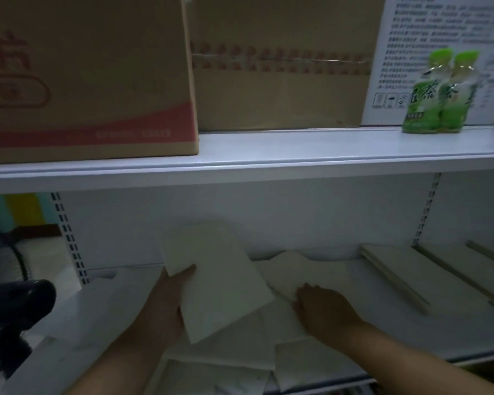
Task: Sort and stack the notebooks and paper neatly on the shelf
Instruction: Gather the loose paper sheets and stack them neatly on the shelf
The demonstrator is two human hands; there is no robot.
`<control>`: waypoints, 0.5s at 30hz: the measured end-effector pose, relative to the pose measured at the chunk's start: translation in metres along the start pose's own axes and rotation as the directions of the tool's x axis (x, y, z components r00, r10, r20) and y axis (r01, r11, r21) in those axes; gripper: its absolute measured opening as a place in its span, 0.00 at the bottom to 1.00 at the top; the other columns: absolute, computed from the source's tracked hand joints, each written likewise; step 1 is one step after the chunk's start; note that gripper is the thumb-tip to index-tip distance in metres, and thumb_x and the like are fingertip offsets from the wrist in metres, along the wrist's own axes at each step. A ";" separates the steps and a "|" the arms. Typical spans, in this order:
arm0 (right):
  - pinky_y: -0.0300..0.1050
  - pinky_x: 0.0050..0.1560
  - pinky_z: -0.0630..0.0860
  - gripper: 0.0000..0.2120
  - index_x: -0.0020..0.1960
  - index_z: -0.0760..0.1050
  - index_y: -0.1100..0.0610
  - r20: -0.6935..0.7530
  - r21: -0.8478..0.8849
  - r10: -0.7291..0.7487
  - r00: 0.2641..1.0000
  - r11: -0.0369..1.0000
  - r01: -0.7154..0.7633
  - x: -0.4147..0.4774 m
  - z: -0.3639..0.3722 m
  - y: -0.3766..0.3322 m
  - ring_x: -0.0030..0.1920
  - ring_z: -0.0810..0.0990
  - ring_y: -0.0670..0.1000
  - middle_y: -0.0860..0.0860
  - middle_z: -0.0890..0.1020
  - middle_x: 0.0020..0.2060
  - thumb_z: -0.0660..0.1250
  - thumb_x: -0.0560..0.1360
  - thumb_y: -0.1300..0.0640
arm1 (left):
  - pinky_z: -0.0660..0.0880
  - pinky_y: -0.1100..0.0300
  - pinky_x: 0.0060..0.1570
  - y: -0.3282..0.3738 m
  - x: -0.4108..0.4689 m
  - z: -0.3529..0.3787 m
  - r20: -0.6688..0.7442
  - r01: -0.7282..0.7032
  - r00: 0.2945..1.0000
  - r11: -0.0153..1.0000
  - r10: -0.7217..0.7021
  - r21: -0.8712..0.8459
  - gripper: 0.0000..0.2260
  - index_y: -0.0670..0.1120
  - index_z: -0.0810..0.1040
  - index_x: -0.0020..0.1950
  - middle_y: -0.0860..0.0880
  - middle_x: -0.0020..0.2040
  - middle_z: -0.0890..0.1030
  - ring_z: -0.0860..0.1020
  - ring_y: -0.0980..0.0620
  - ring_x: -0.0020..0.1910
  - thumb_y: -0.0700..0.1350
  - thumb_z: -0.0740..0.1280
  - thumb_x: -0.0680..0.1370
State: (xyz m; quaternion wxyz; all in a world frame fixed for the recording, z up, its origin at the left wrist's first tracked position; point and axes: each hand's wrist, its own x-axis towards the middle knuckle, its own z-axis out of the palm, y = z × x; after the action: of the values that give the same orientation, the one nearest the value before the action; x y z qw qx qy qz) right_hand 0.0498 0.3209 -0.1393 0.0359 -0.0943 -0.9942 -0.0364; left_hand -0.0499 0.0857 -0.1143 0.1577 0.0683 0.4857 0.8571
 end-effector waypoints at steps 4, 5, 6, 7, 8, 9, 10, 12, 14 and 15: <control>0.48 0.52 0.72 0.17 0.54 0.76 0.61 -0.179 0.088 0.042 0.983 0.996 -0.026 0.007 -0.024 0.006 0.56 0.78 0.58 0.59 0.80 0.54 0.50 0.82 0.56 | 0.81 0.49 0.39 -0.001 0.000 -0.003 -0.034 -0.057 0.998 0.997 0.058 0.052 0.14 0.50 0.75 0.59 0.44 0.52 0.83 0.83 0.43 0.45 0.35 0.62 0.77; 0.49 0.51 0.73 0.19 0.51 0.77 0.63 -0.254 0.140 0.061 0.965 0.990 -0.026 0.008 -0.033 0.005 0.53 0.79 0.60 0.61 0.81 0.51 0.49 0.82 0.56 | 0.80 0.48 0.43 -0.003 0.000 0.000 -0.041 -0.077 0.996 0.995 0.080 0.061 0.16 0.50 0.74 0.61 0.43 0.55 0.82 0.82 0.42 0.48 0.35 0.62 0.77; 0.49 0.50 0.73 0.19 0.50 0.77 0.64 -0.308 0.168 0.077 0.948 0.985 -0.025 0.010 -0.042 0.003 0.52 0.79 0.60 0.62 0.81 0.49 0.49 0.81 0.56 | 0.79 0.49 0.46 -0.005 0.000 0.002 -0.048 -0.095 0.994 0.993 0.098 0.067 0.17 0.50 0.73 0.64 0.43 0.57 0.81 0.81 0.42 0.51 0.35 0.62 0.78; 0.48 0.50 0.73 0.19 0.51 0.77 0.63 -0.318 0.164 0.089 0.944 0.986 -0.038 0.011 -0.052 -0.003 0.53 0.79 0.60 0.61 0.81 0.50 0.50 0.82 0.56 | 0.78 0.49 0.48 -0.008 0.000 0.006 -0.052 -0.104 0.993 0.992 0.108 0.068 0.17 0.50 0.72 0.65 0.43 0.58 0.81 0.80 0.42 0.52 0.37 0.62 0.78; 0.47 0.51 0.72 0.17 0.53 0.76 0.61 -0.298 0.140 0.086 0.951 0.989 -0.045 0.010 -0.063 -0.015 0.55 0.78 0.59 0.60 0.80 0.52 0.50 0.82 0.56 | 0.78 0.49 0.49 -0.011 0.000 0.011 -0.047 -0.105 0.993 0.992 0.109 0.064 0.16 0.50 0.71 0.66 0.44 0.58 0.81 0.80 0.43 0.53 0.39 0.62 0.79; 0.47 0.52 0.72 0.16 0.56 0.76 0.60 -0.271 0.138 0.074 0.960 0.990 -0.037 0.010 -0.073 -0.029 0.56 0.78 0.59 0.59 0.80 0.54 0.51 0.81 0.56 | 0.78 0.49 0.49 -0.015 -0.001 0.017 -0.034 -0.103 0.994 0.993 0.105 0.057 0.15 0.51 0.71 0.66 0.45 0.57 0.81 0.81 0.43 0.53 0.42 0.62 0.79; 0.47 0.52 0.73 0.15 0.57 0.76 0.59 -0.248 0.157 0.053 0.967 0.987 -0.013 0.010 -0.075 -0.049 0.56 0.78 0.59 0.58 0.80 0.55 0.52 0.81 0.56 | 0.79 0.49 0.50 -0.018 -0.002 0.025 -0.022 -0.103 0.994 0.993 0.104 0.049 0.14 0.52 0.72 0.65 0.46 0.56 0.82 0.81 0.44 0.53 0.45 0.62 0.80; 0.47 0.45 0.75 0.12 0.54 0.77 0.58 -0.288 0.071 -0.055 0.956 0.994 0.078 0.002 -0.070 -0.092 0.50 0.82 0.59 0.58 0.82 0.49 0.57 0.78 0.56 | 0.79 0.52 0.48 -0.025 -0.002 0.035 -0.023 -0.115 0.993 0.993 0.116 0.024 0.11 0.54 0.73 0.62 0.48 0.54 0.83 0.82 0.47 0.50 0.46 0.61 0.80; 0.41 0.28 0.68 0.12 0.42 0.79 0.57 -0.293 0.028 -0.138 0.946 0.988 0.152 -0.010 -0.068 -0.119 0.31 0.81 0.55 0.54 0.81 0.33 0.62 0.72 0.50 | 0.80 0.59 0.39 -0.026 -0.002 0.034 -0.048 -0.106 0.993 0.994 0.105 -0.017 0.09 0.51 0.75 0.58 0.48 0.49 0.84 0.84 0.50 0.43 0.42 0.61 0.79; 0.41 0.25 0.64 0.14 0.39 0.79 0.56 -0.300 0.055 -0.178 0.937 0.978 0.203 -0.012 -0.065 -0.122 0.27 0.79 0.54 0.53 0.79 0.30 0.59 0.71 0.48 | 0.80 0.60 0.35 -0.024 -0.002 0.029 -0.060 -0.088 0.994 0.996 0.087 -0.020 0.09 0.49 0.76 0.57 0.47 0.46 0.84 0.84 0.50 0.39 0.40 0.61 0.79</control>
State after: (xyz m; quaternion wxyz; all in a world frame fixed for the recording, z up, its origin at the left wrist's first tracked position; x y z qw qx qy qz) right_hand 0.0424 0.1936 -0.0841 0.1831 0.0106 -0.9830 -0.0108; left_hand -0.0354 0.1203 -0.1193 0.1063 0.0627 0.4771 0.8701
